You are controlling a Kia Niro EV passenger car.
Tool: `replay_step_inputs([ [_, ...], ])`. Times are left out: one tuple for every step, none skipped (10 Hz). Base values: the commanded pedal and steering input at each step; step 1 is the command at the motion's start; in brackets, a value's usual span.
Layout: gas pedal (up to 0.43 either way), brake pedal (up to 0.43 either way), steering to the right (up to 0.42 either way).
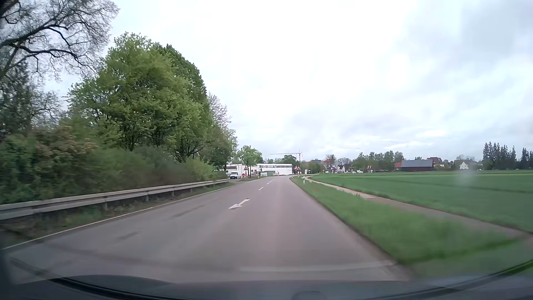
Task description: Follow the waypoints while adhering to traffic rules and regulations
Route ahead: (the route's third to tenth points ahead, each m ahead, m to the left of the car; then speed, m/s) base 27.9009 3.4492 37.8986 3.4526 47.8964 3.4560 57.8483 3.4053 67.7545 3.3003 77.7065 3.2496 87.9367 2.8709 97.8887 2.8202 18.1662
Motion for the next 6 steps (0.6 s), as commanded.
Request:
replay_step_inputs([
  [0.118, 0.0, -0.003],
  [0.118, 0.0, -0.003],
  [0.11, 0.0, -0.003],
  [0.11, 0.0, -0.003],
  [0.11, 0.0, -0.004],
  [0.11, 0.0, -0.003],
])
